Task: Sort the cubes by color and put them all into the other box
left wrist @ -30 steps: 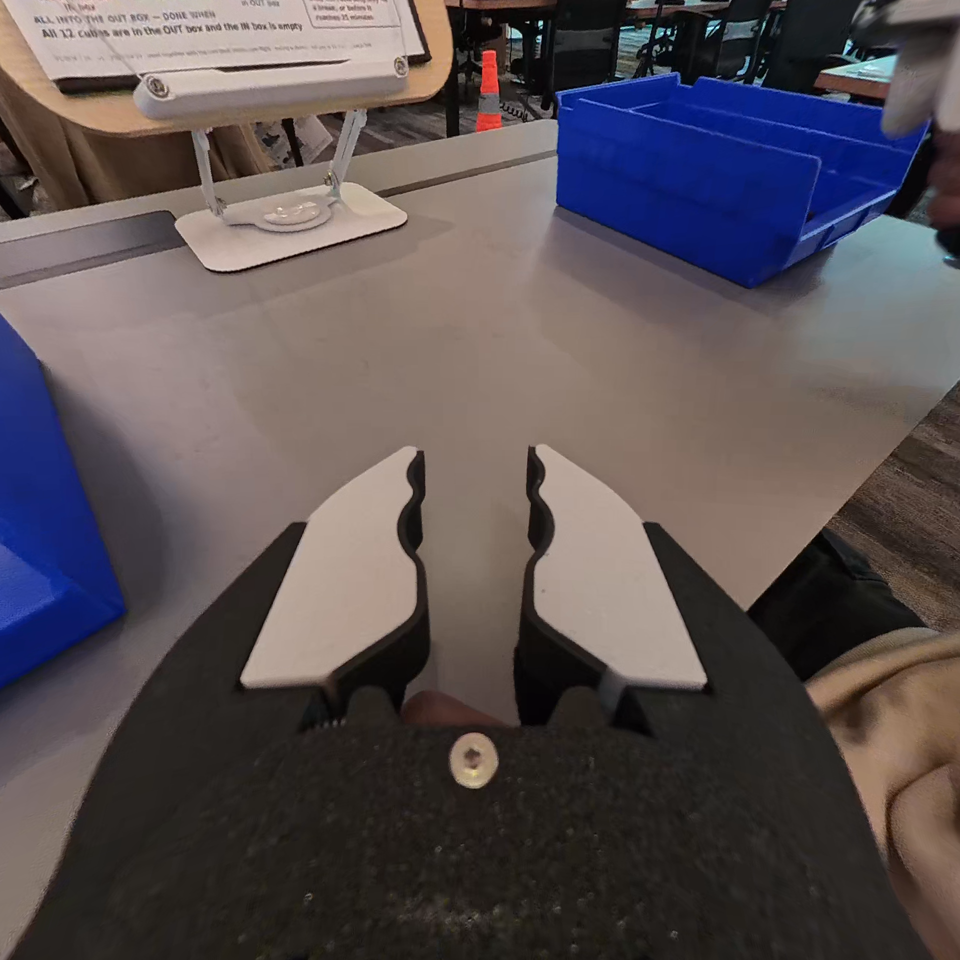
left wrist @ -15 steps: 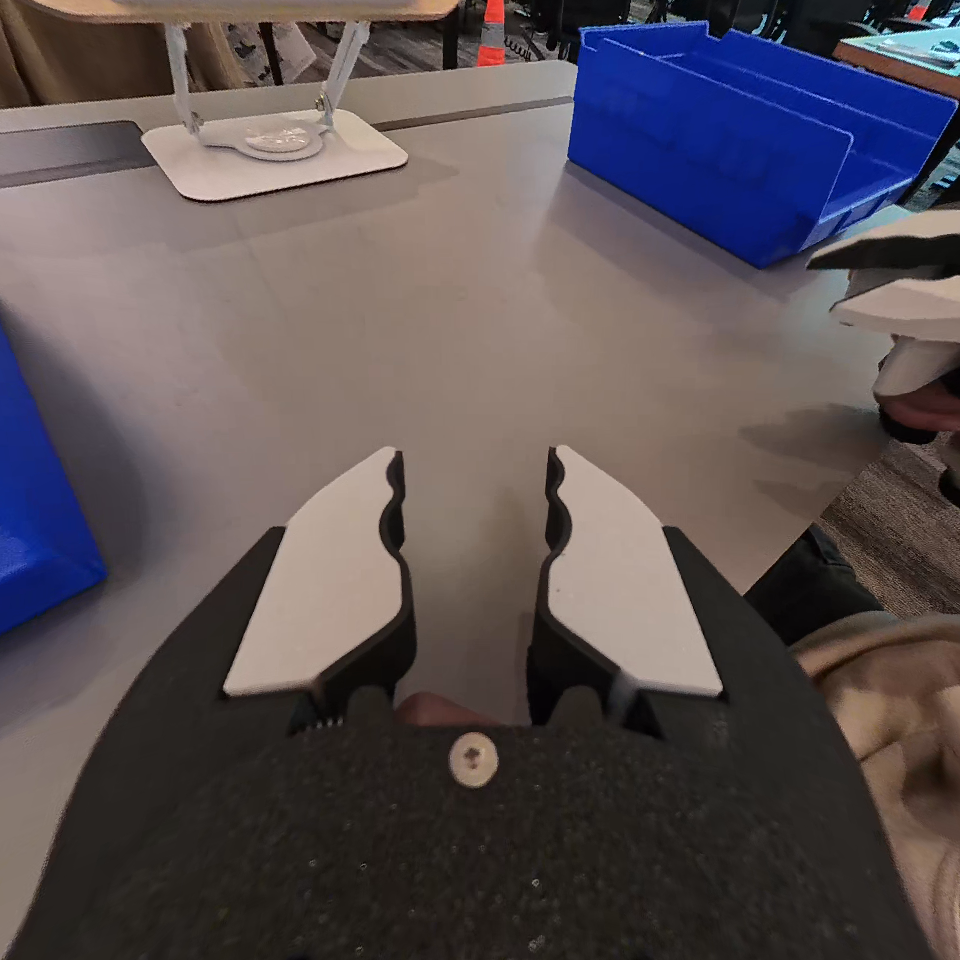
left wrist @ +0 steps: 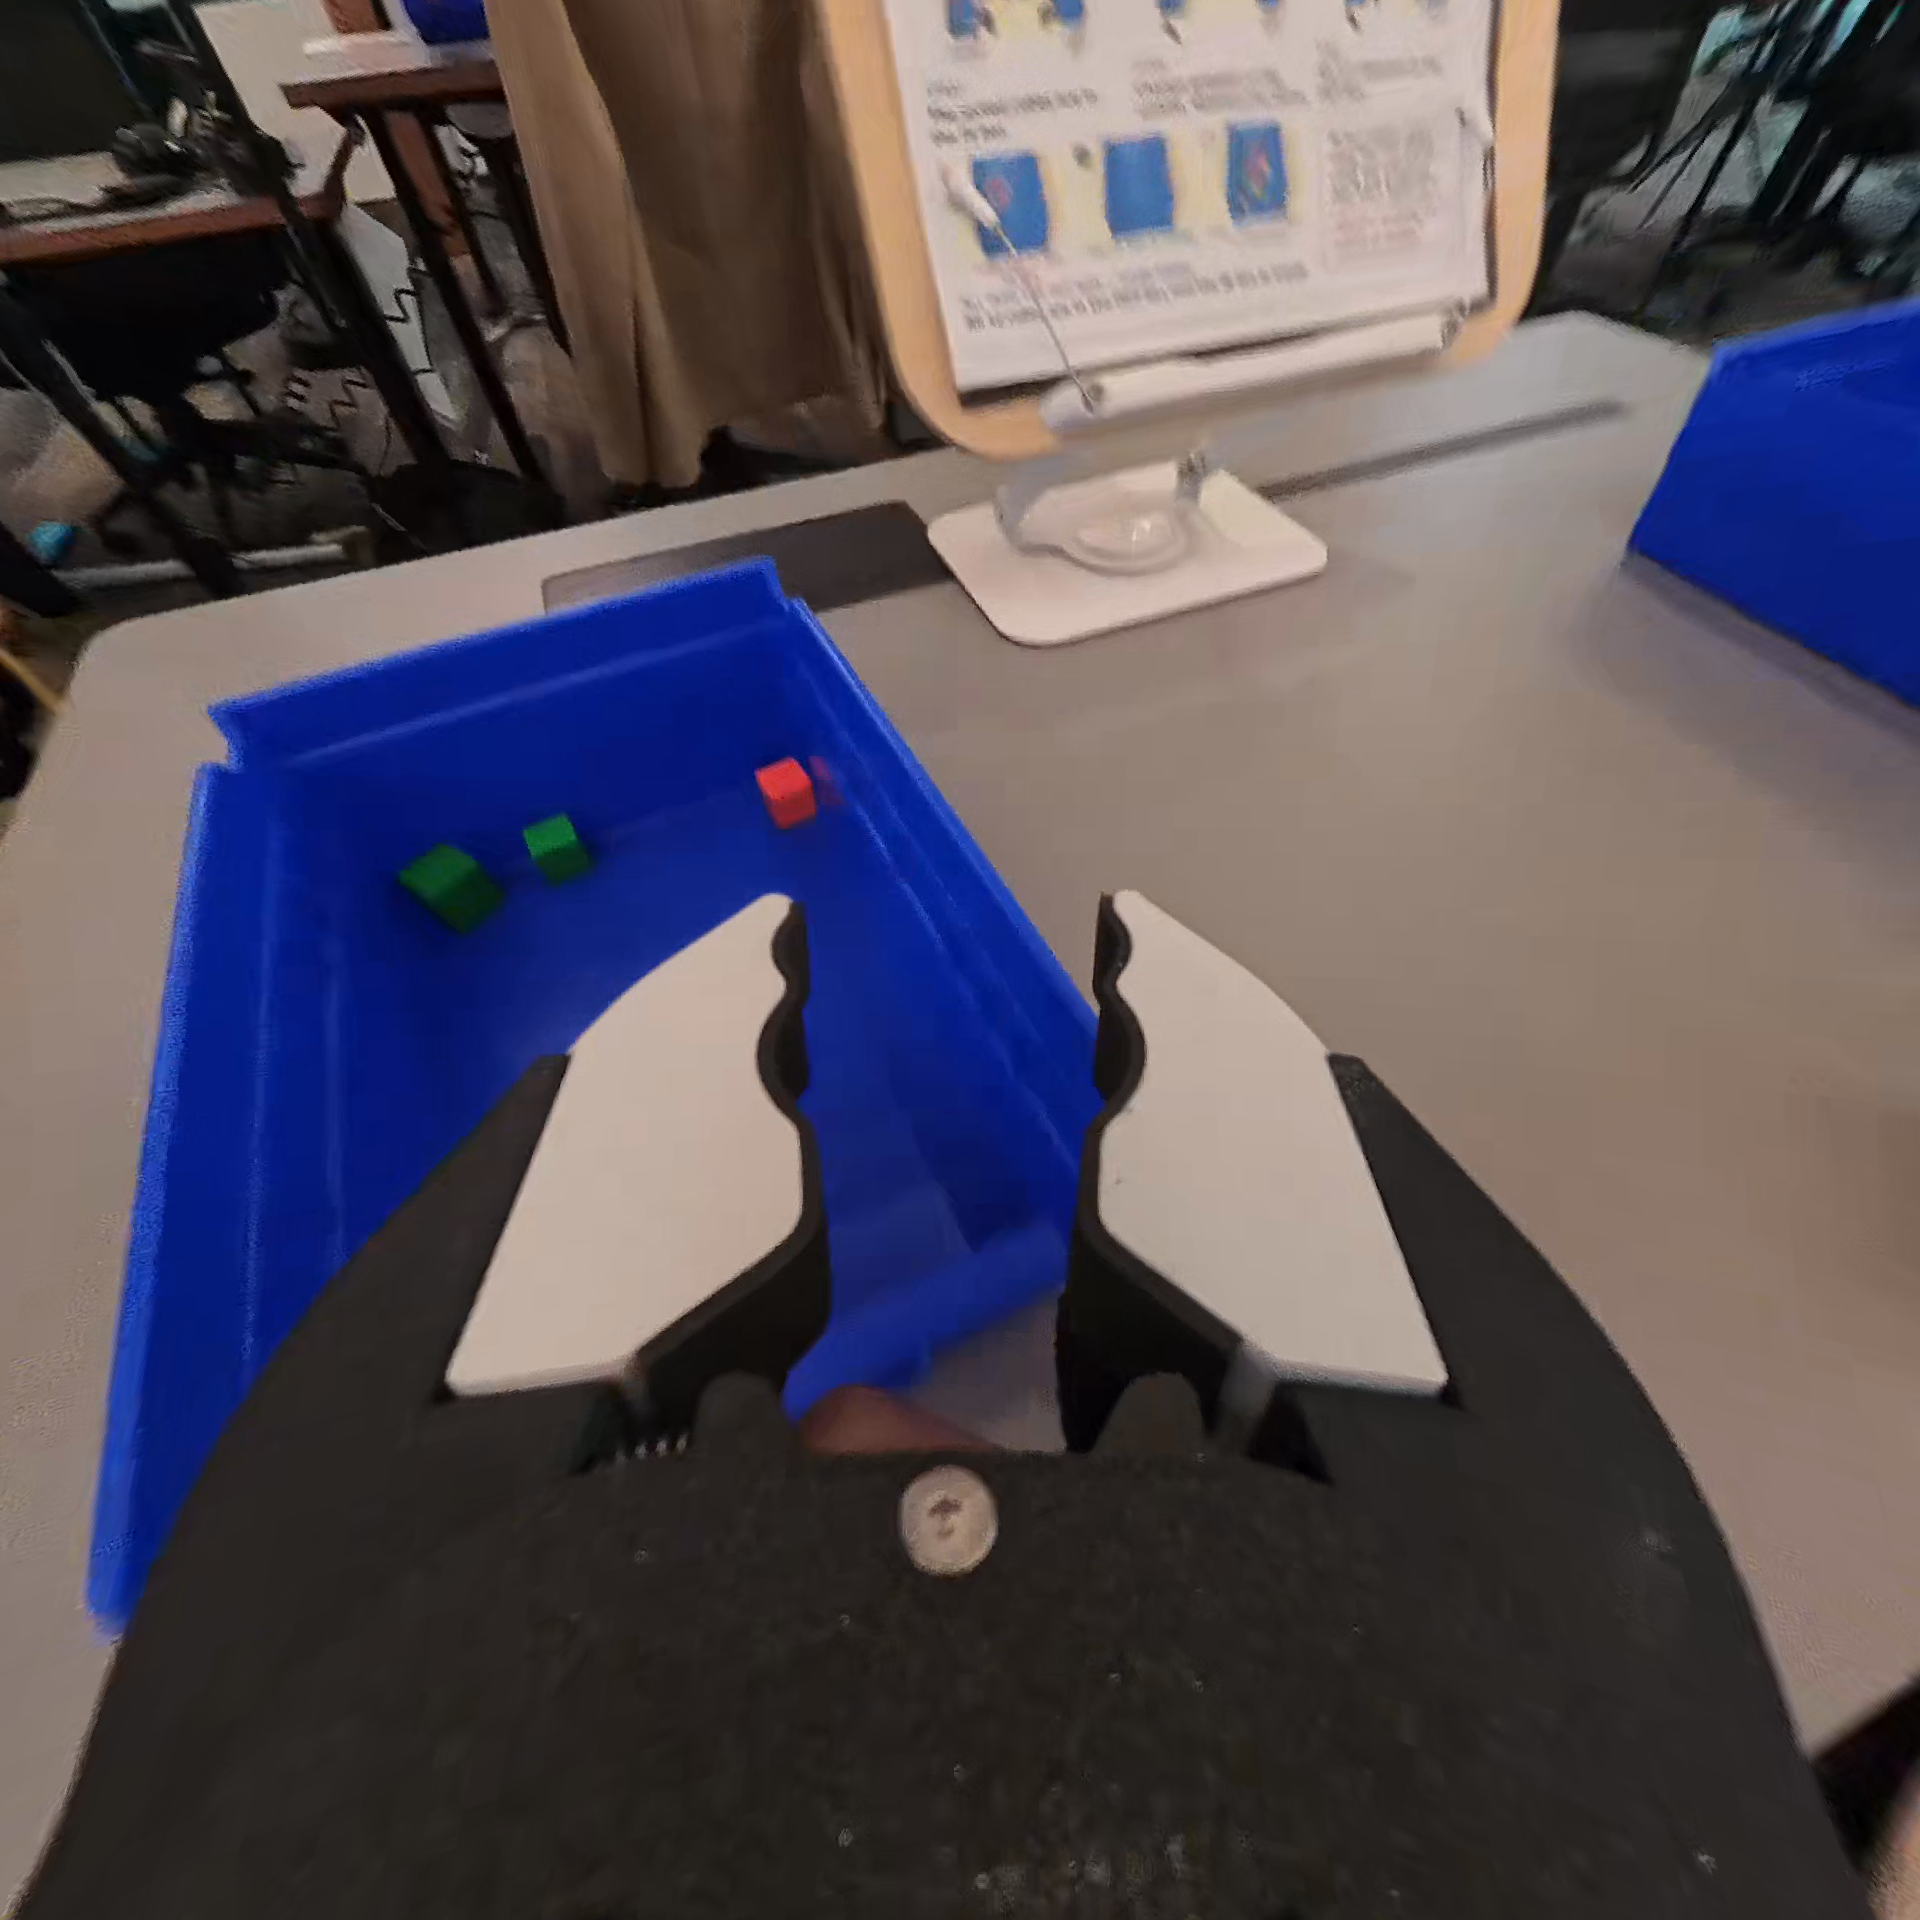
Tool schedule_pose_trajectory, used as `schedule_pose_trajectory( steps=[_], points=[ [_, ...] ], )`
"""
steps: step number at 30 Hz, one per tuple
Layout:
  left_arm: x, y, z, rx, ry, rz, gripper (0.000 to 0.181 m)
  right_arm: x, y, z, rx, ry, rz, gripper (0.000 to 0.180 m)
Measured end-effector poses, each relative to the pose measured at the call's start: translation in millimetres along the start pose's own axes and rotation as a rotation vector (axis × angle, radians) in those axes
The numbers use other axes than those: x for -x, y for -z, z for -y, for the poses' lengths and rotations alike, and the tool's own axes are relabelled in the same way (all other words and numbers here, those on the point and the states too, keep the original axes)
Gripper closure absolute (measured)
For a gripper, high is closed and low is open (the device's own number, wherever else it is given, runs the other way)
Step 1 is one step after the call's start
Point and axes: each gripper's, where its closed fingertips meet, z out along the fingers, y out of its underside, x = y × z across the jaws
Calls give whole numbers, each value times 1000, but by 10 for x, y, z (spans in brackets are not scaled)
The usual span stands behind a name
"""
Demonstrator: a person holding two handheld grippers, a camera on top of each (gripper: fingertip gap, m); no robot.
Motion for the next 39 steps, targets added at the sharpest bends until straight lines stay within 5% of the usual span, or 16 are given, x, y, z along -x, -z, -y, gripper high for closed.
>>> schedule_pose_trajectory(
  steps=[5, 9, 13, 17, 23, 27, 29, 34, 39],
  points=[
    [692, -991, 184, 85, -76, -102, 130, 12, -188, -5, 20, -91, 45, 150],
    [811, -1742, -109, 277, -165, -274, 131, 19, -244, -16, 29, -99, 47, 151],
    [860, -2091, -414, 464, -315, -353, 133, -24, -203, 25, -14, -125, 26, 152],
    [772, -2142, -563, 587, -443, -485, 140, -36, -167, 36, -32, -162, 40, 152],
    [844, -2260, -696, 731, -611, -491, 130, -25, -192, 8, -9, -199, 80, 154],
    [851, -2342, -804, 810, -692, -499, 141, 22, -227, -10, 11, -209, 117, 156],
    [835, -2370, -809, 783, -706, -502, 157, 40, -232, -17, 18, -209, 132, 156],
    [841, -2221, -722, 703, -700, -501, 159, 38, -215, -5, 5, -228, 151, 156],
    [709, -1663, -163, 408, -612, -405, 159, 43, -159, 9, -17, -260, 176, 157]
  ],
)
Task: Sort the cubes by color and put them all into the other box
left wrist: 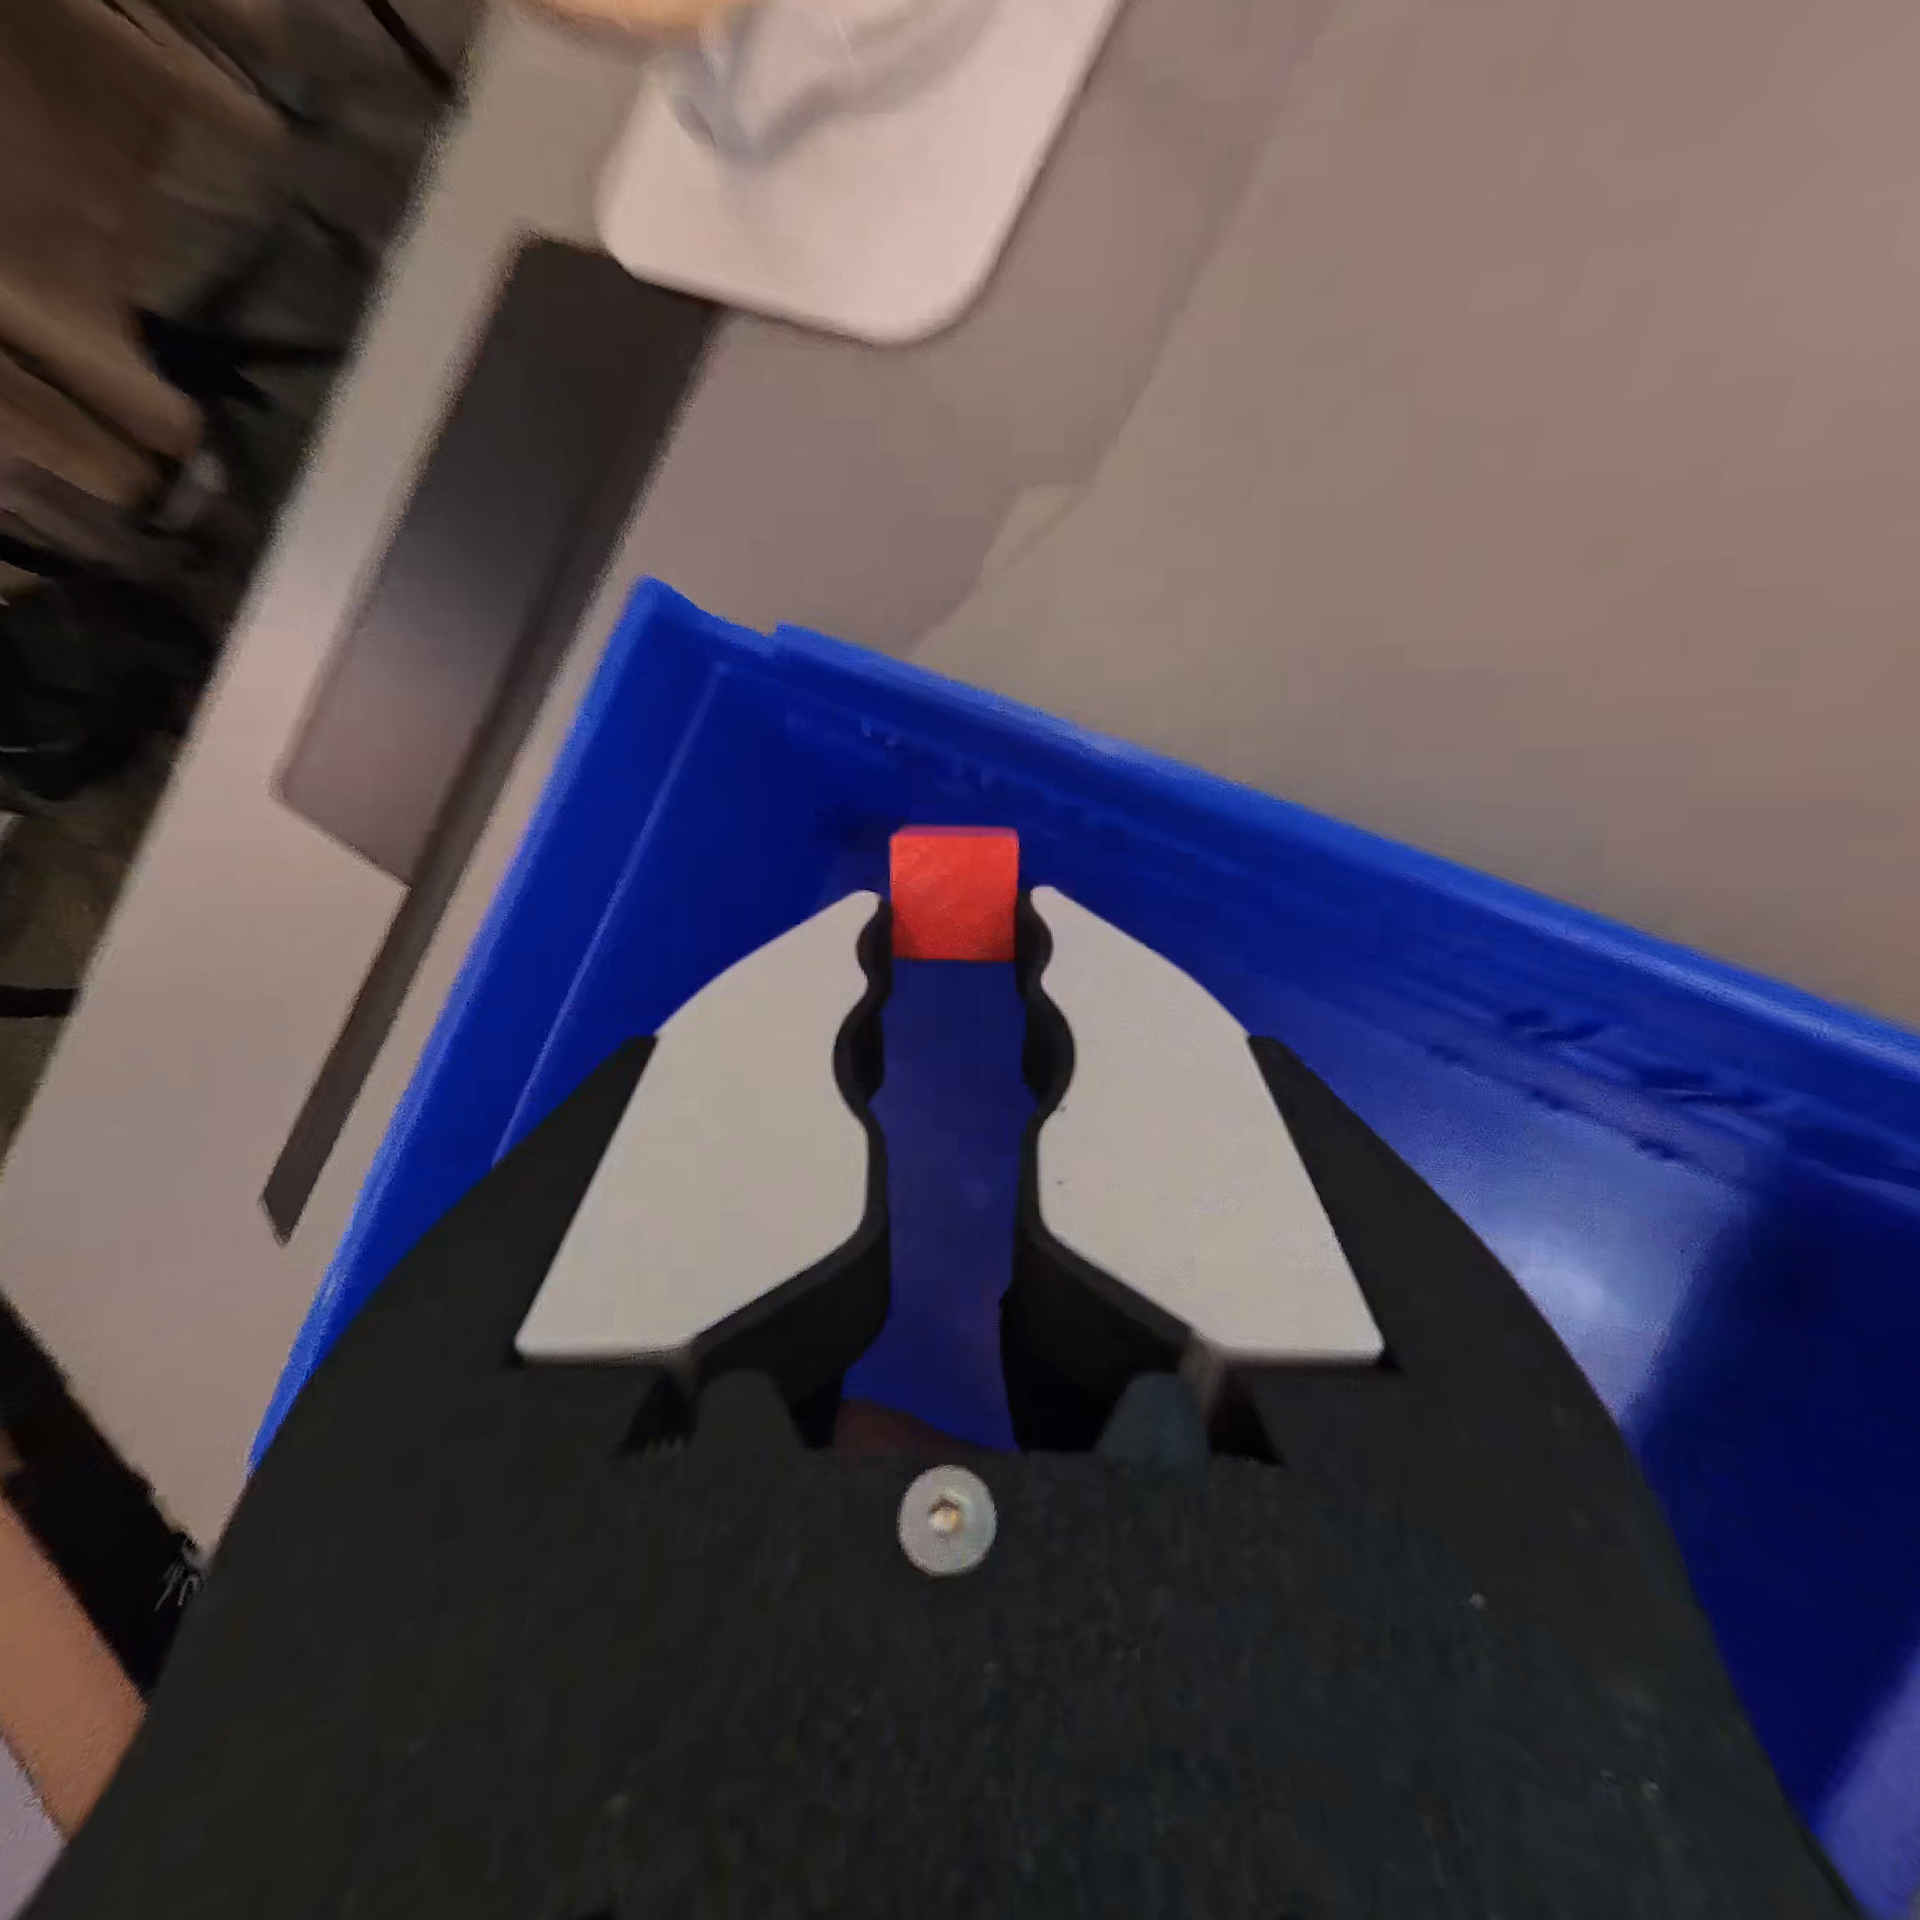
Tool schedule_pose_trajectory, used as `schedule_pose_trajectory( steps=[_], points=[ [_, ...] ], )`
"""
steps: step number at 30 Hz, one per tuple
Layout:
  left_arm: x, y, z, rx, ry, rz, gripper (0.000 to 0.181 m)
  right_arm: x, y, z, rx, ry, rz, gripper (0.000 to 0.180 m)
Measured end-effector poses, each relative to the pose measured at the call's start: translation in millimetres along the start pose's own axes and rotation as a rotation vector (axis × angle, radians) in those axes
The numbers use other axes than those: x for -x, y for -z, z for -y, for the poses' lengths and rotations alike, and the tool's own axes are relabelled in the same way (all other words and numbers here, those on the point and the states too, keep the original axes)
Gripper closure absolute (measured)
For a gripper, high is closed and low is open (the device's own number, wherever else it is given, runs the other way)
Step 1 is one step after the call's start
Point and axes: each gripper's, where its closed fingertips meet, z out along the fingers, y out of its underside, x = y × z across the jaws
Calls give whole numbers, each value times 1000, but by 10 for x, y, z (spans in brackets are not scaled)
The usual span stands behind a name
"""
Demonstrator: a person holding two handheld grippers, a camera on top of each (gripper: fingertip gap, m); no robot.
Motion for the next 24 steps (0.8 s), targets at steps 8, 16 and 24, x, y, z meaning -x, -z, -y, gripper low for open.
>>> schedule_pose_trajectory(
  steps=[8, 16, 24],
  points=[
    [-1019, 1015, 273, -516, 248, 260, 159, 53, 137, 72, -28, 17, -27, 155],
    [-2175, 1273, 1042, -781, 19, 87, 159, 556, -97, 290, -9, -540, 473, 134],
    [-2969, 791, 1835, -773, -261, -67, 159, 897, -590, 607, 71, -884, 874, 120]
  ],
)
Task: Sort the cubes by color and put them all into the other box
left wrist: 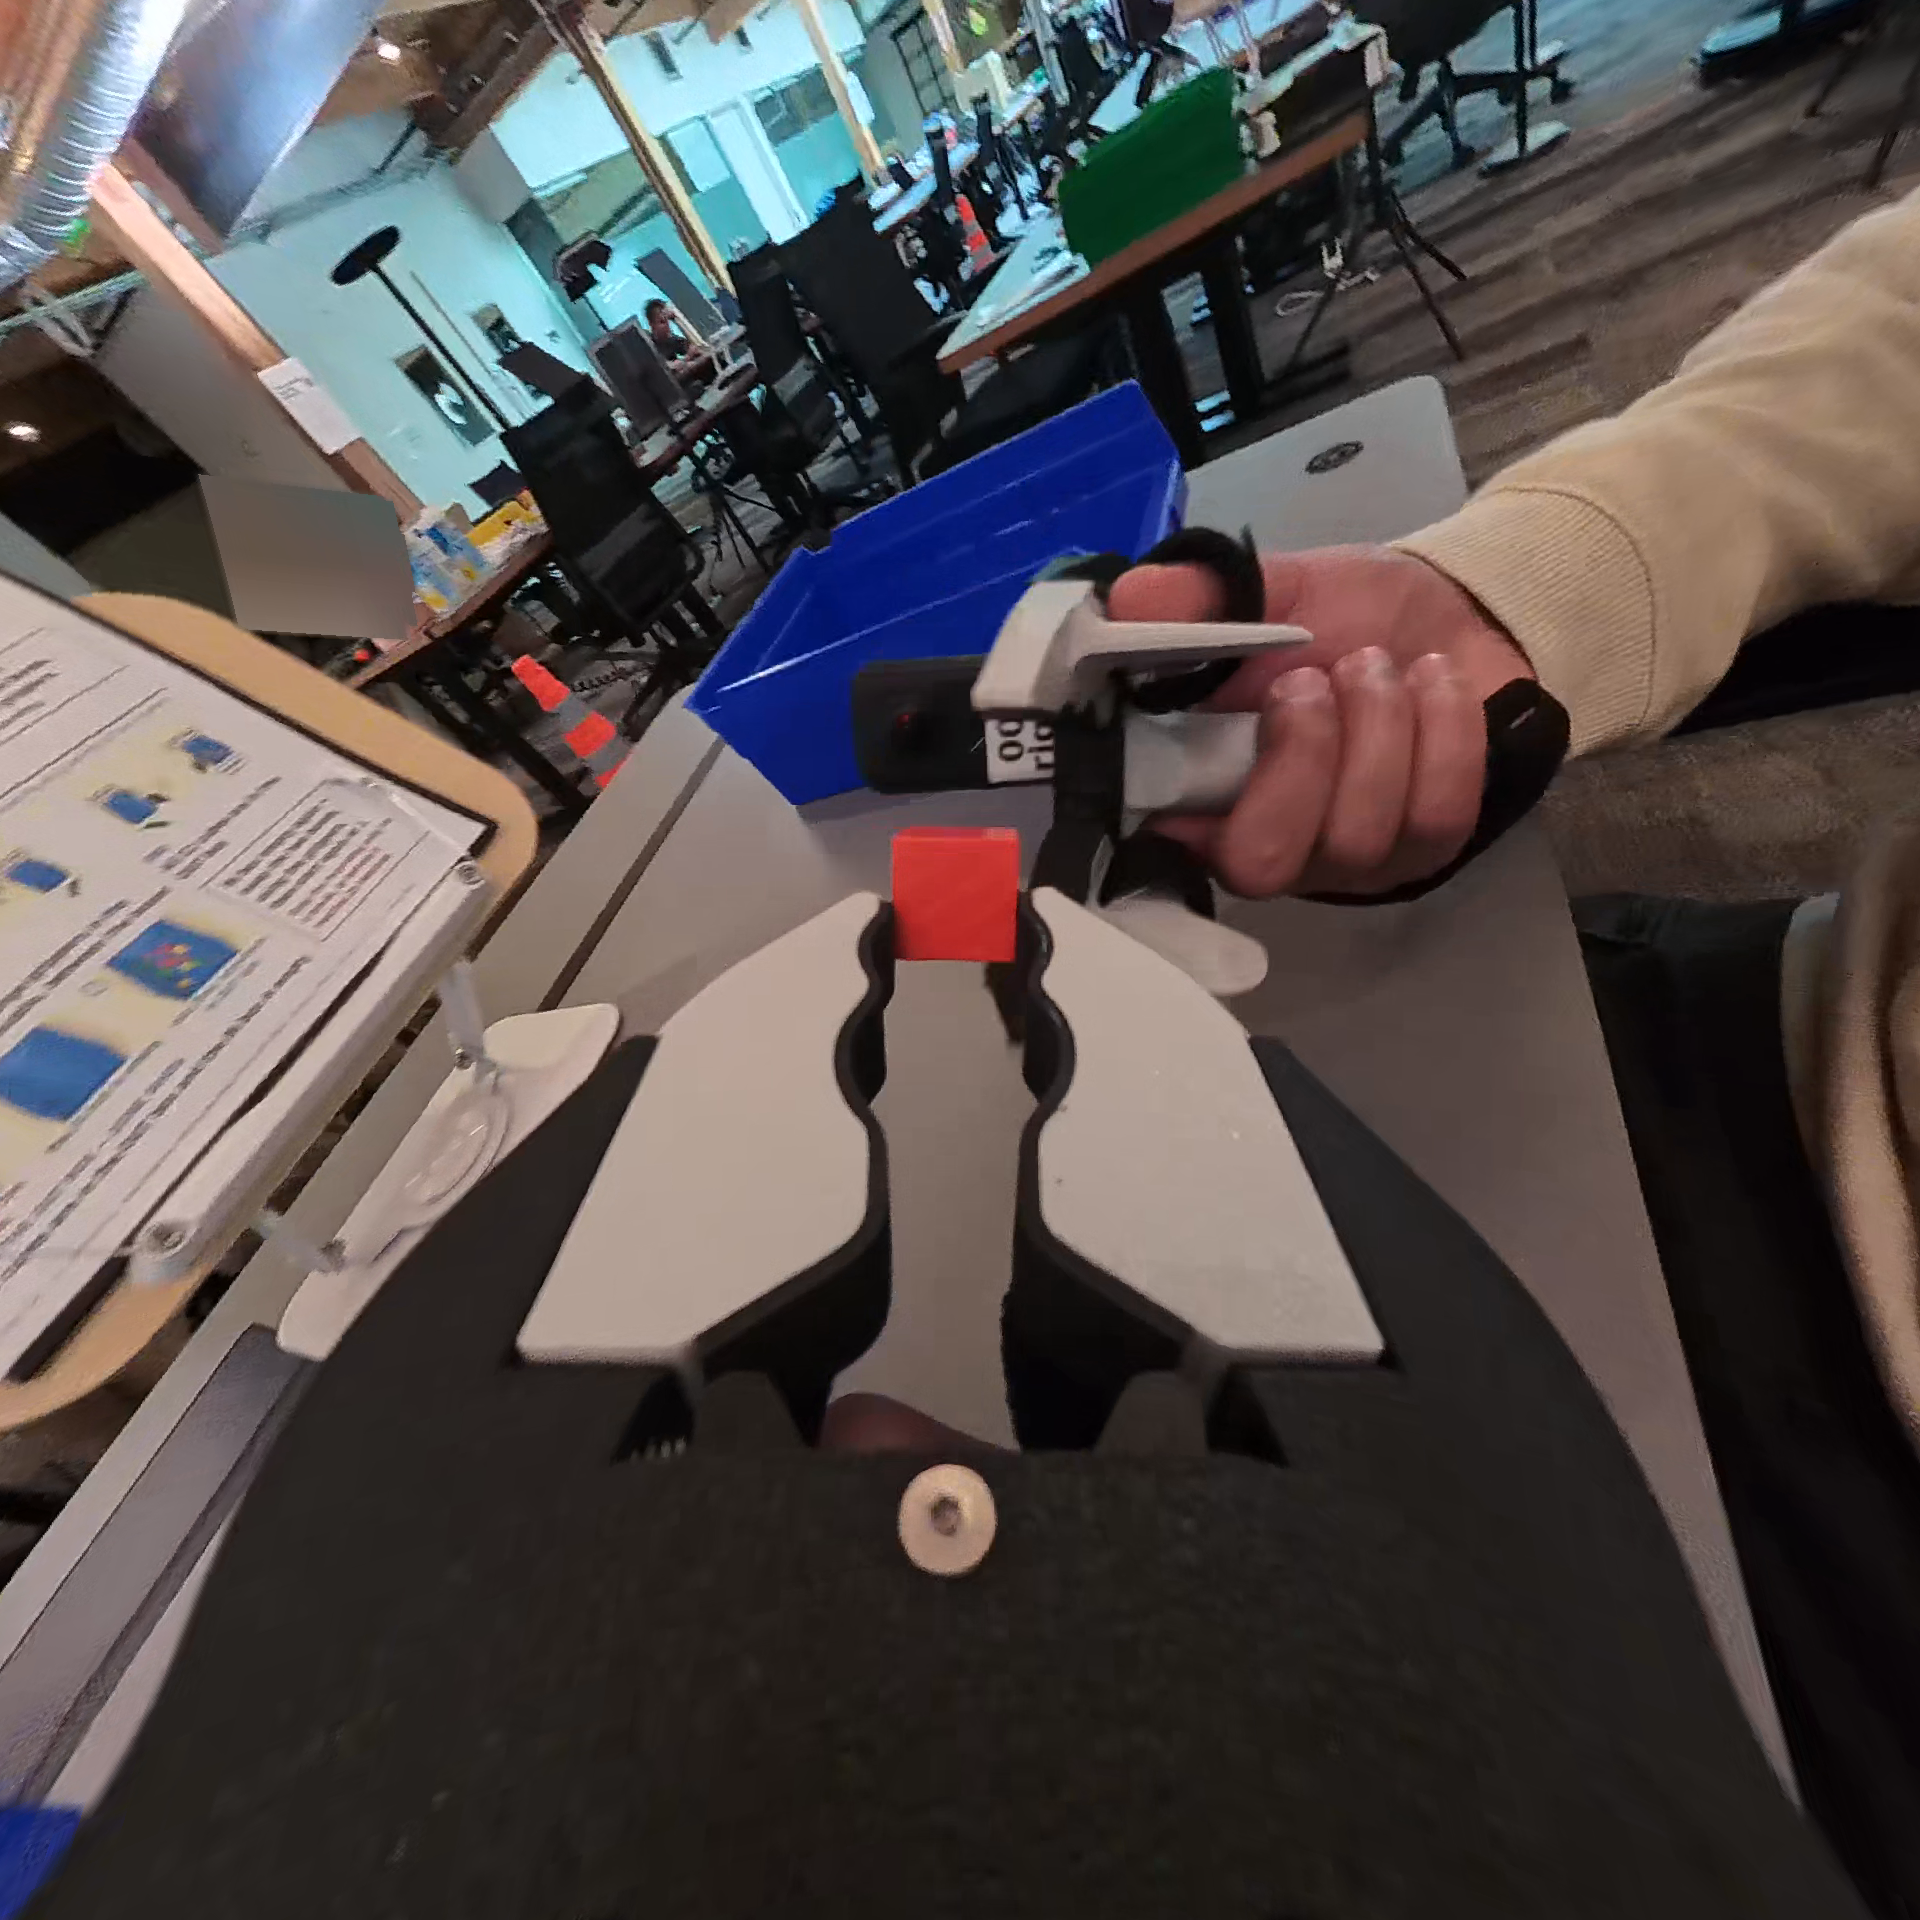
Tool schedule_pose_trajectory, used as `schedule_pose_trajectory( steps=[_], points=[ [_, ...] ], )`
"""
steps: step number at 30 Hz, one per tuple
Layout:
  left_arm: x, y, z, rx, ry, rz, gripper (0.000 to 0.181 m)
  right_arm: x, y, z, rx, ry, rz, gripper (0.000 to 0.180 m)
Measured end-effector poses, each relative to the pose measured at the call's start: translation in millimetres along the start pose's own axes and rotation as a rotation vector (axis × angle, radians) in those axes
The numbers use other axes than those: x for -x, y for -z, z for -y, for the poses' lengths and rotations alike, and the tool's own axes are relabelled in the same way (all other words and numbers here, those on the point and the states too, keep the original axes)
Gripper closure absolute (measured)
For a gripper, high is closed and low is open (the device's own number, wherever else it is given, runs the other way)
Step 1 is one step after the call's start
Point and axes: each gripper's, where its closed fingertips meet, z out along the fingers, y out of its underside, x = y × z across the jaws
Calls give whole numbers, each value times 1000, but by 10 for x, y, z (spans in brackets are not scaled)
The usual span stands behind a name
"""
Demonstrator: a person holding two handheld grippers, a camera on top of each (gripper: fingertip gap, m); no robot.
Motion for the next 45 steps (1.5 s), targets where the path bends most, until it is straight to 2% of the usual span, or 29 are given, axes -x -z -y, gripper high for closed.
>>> schedule_pose_trajectory(
  steps=[2, 4, 5, 7, 8, 9, 11, 13, 15, 19, 23, 30, 33, 35, 38, 40, 43, 45],
  points=[
    [-70, -156, -44, 27, -16, -37, 159, -26, 14, 43, -14, 5, 14, 119],
    [-139, -287, -122, 51, -15, -67, 159, -51, 77, 65, -19, 13, 25, 138],
    [-156, -341, -145, 51, 2, -66, 159, -60, 119, 64, -16, 24, 31, 157],
    [-152, -412, -195, 71, 71, -34, 152, -128, 223, 79, -26, 51, -22, 157],
    [-148, -414, -212, 88, 104, -13, 137, -151, 290, 99, -47, 75, -62, 157],
    [-166, -387, -214, 97, 133, 0, 130, -127, 363, 101, -59, 95, -78, 157],
    [-208, -273, -216, 88, 225, 53, 130, -33, 534, 87, -95, 158, -114, 157],
    [-338, -138, -246, 45, 370, 96, 129, 23, 733, 30, -116, 296, -236, 158],
    [-482, -9, -335, 5, 498, 150, 134, 15, 975, -42, -123, 491, -439, 158],
    [-726, 178, -430, 1, 624, 166, 138, 69, 1495, -151, -206, 797, -774, 157],
    [-742, 225, -459, 26, 566, 198, 138, 151, 1784, -220, -285, 883, -877, 157],
    [-823, 128, -637, 117, 494, 188, 138, 247, 1984, -98, -377, 849, -879, 157],
    [-801, 156, -606, 109, 469, 198, 138, 505, 2232, 126, -415, 960, -998, 157],
    [-768, 191, -582, 93, 476, 206, 139, 773, 2591, 447, -453, 1020, -1188, 157],
    [-736, 221, -564, 67, 506, 197, 140, 927, 3124, 949, -327, 999, -1435, 157],
    [-716, 231, -561, 60, 522, 192, 140, 730, 3534, 1227, -173, 848, -1599, 157],
    [-690, 261, -552, 61, 515, 206, 140, 188, 3751, 1317, 121, 553, -1629, 157],
    [-683, 285, -543, 64, 496, 216, 140, -53, 3839, 1422, 227, 534, -1711, 157]
  ],
)
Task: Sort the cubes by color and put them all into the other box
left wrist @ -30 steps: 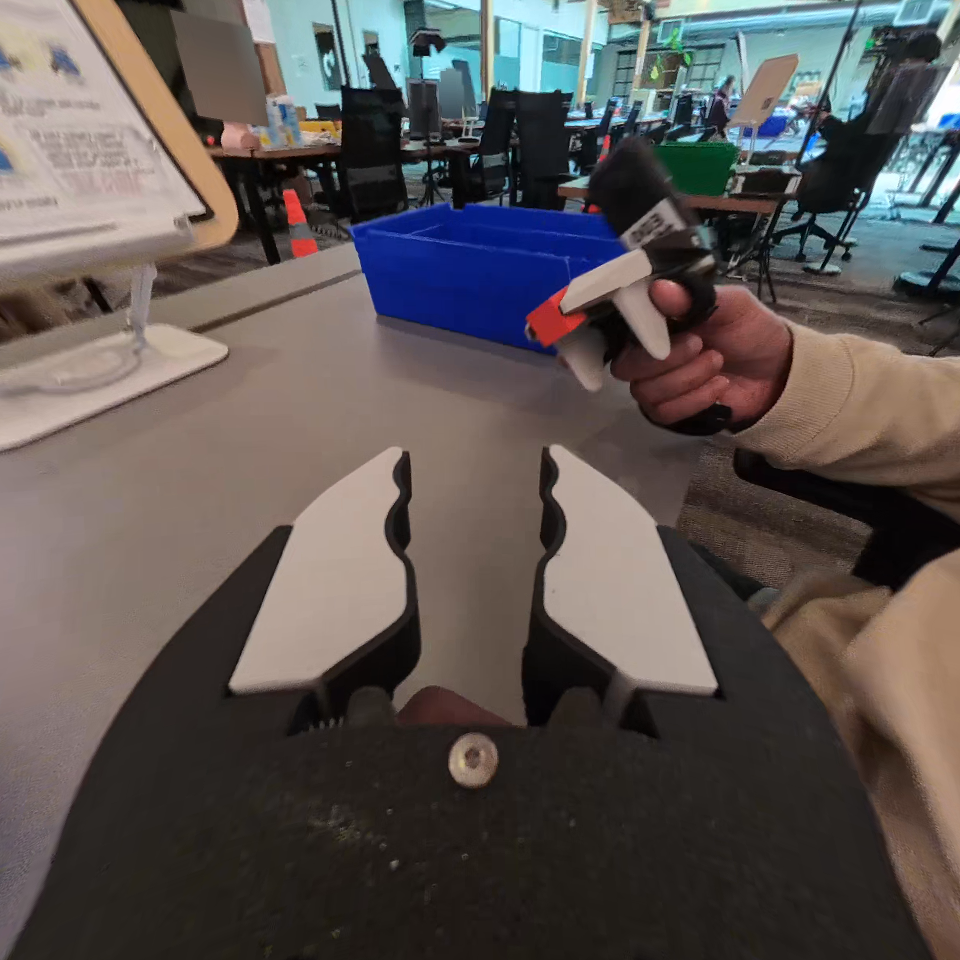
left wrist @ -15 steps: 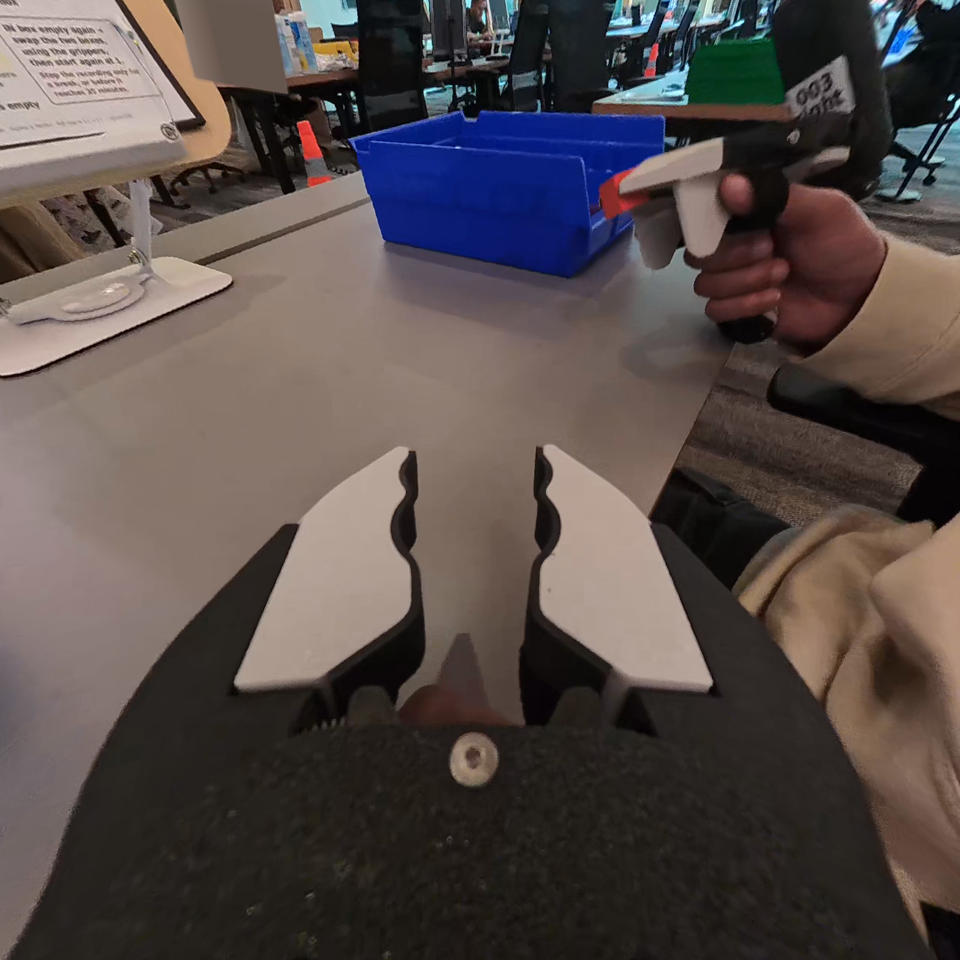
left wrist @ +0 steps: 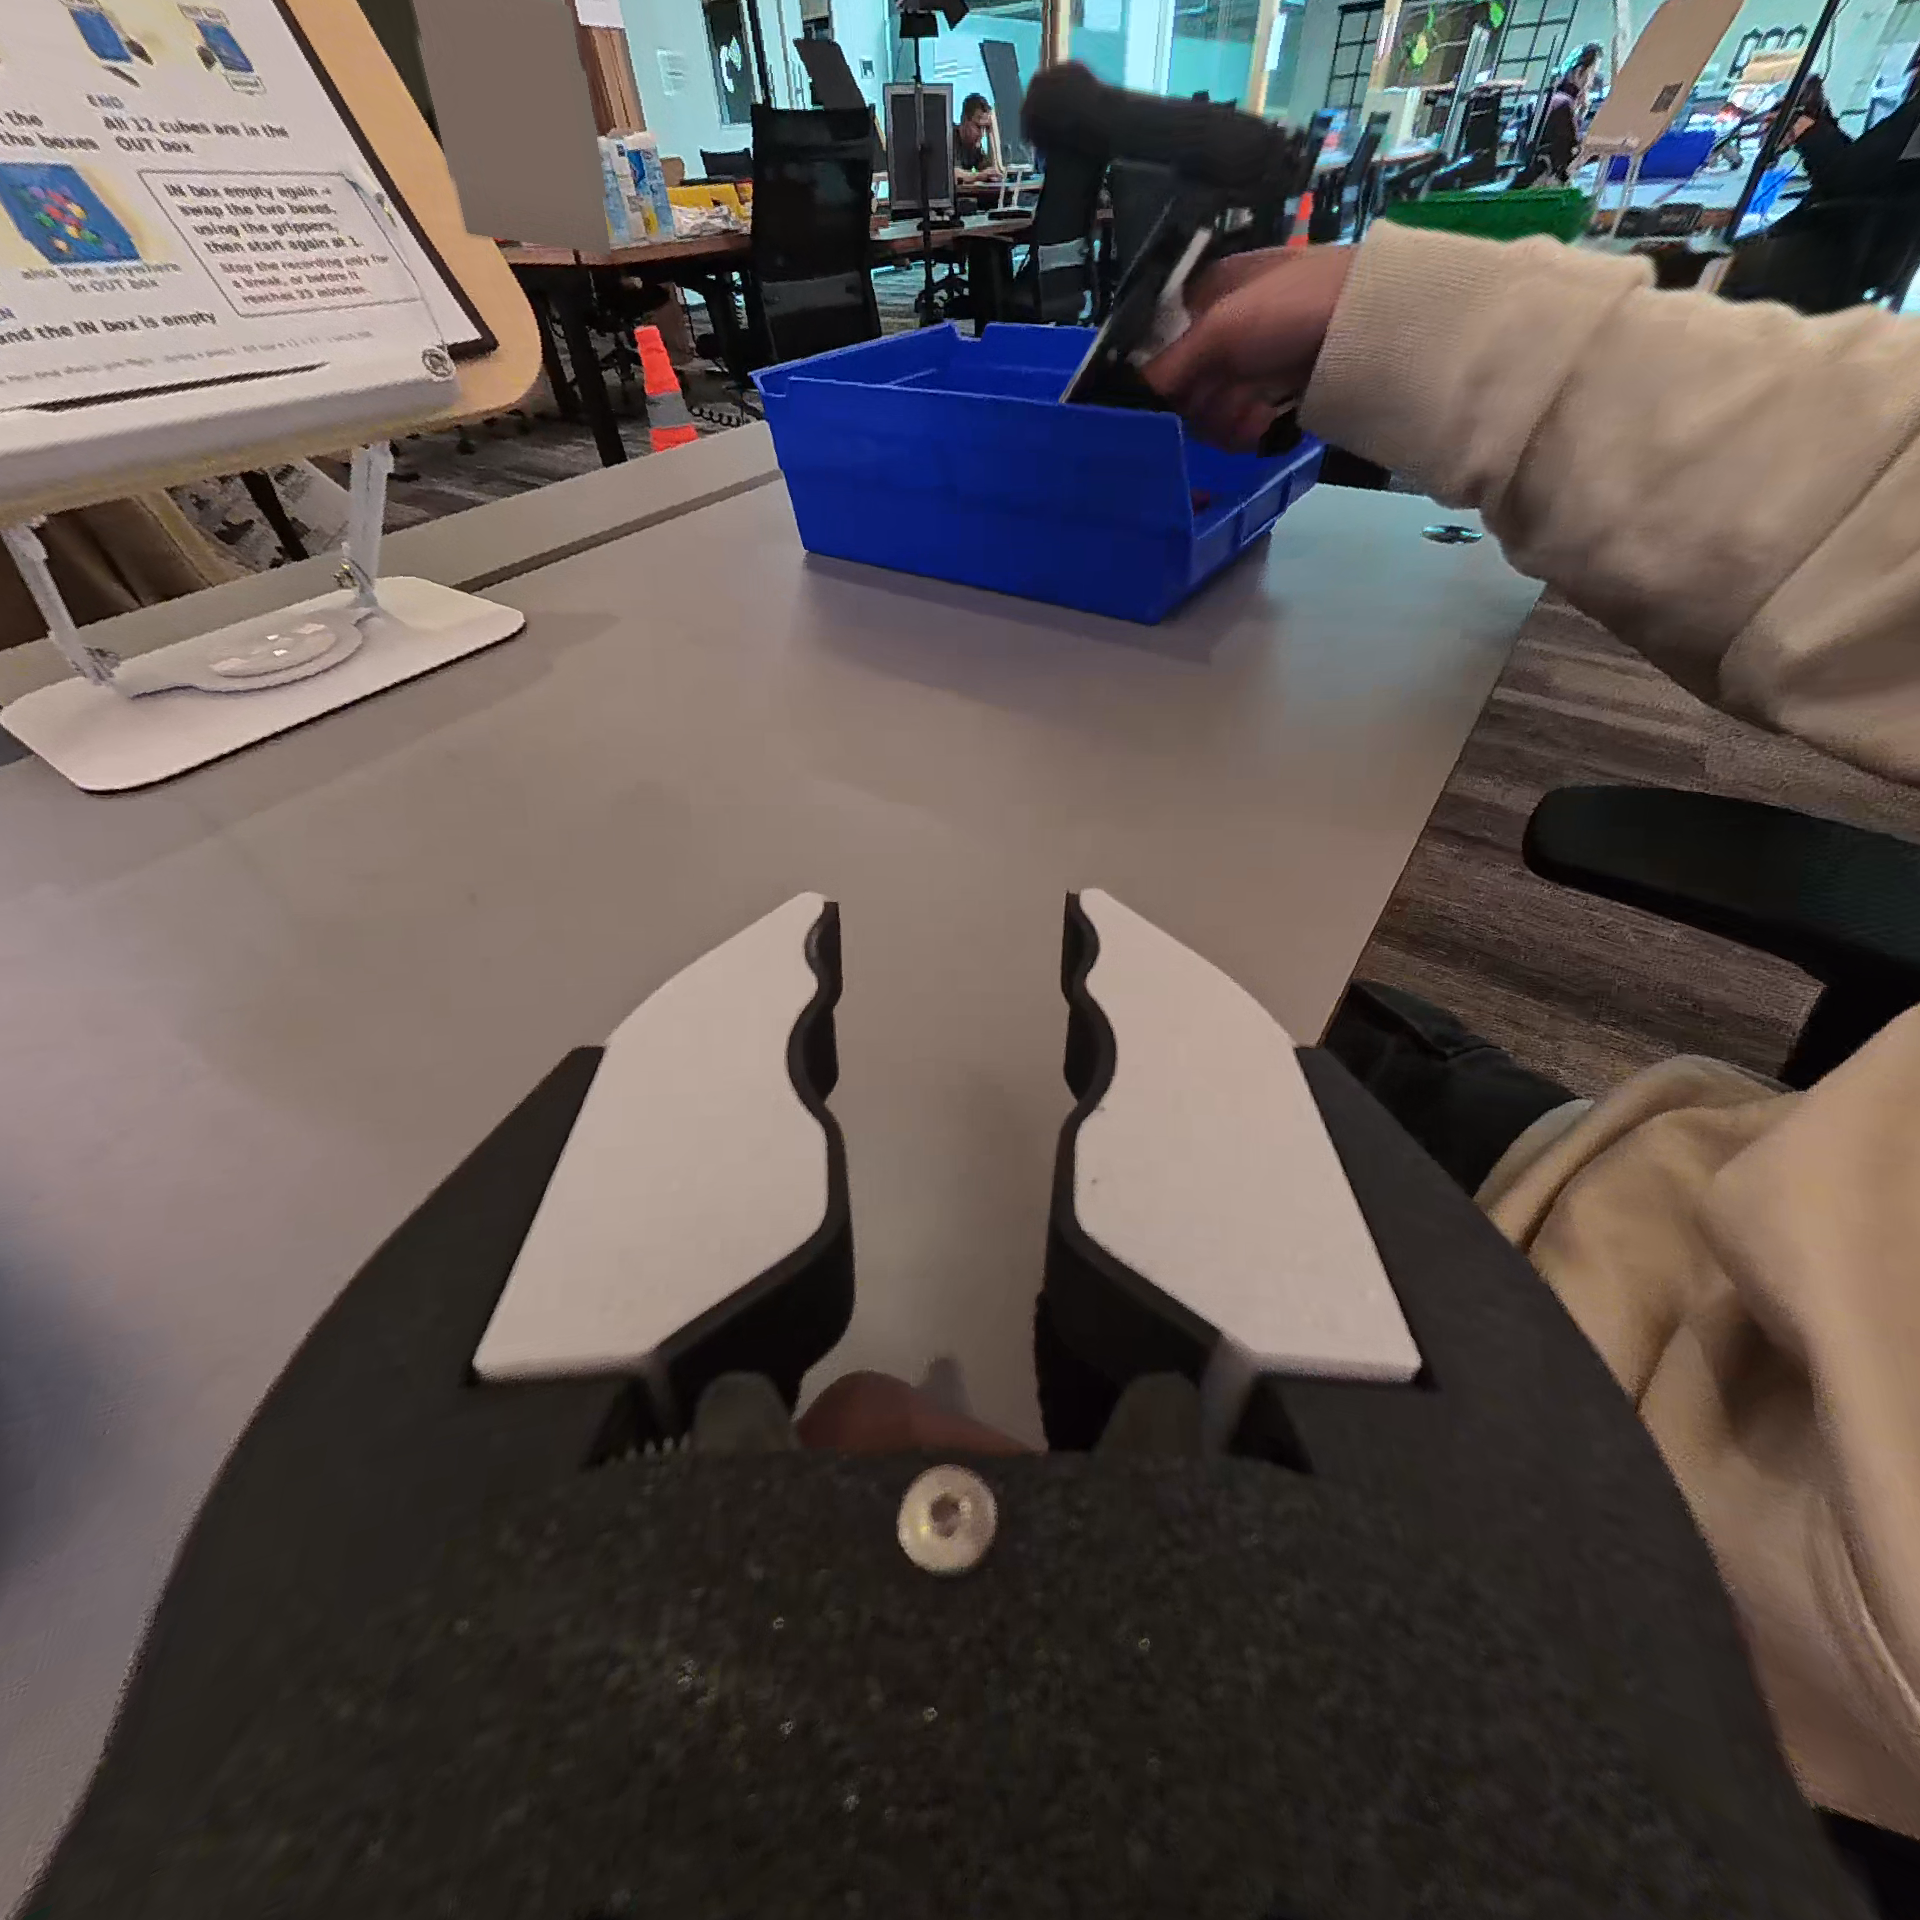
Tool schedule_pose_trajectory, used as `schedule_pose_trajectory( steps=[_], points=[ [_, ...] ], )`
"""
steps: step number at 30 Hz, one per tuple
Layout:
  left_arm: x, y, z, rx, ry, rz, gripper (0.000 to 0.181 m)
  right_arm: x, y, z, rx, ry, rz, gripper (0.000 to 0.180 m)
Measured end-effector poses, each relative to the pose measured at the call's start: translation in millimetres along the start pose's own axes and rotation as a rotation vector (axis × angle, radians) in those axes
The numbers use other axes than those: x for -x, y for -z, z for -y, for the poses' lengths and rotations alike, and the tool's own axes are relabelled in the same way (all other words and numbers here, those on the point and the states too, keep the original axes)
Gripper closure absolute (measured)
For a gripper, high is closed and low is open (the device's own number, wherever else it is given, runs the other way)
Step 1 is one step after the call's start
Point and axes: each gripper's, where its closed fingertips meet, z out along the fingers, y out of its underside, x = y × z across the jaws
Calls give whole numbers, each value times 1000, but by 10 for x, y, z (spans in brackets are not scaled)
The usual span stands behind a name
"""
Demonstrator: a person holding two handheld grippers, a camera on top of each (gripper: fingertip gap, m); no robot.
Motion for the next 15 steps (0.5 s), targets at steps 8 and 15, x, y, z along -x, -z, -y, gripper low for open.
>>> schedule_pose_trajectory(
  steps=[8, 15],
  points=[
    [-8, 40, -35, 14, -10, 8, 140, -121, -253, 52, 119, -66, -80, 132],
    [139, 75, -66, 41, 23, 68, 141, 865, 1473, 498, -867, -115, 32, 148]
  ],
)
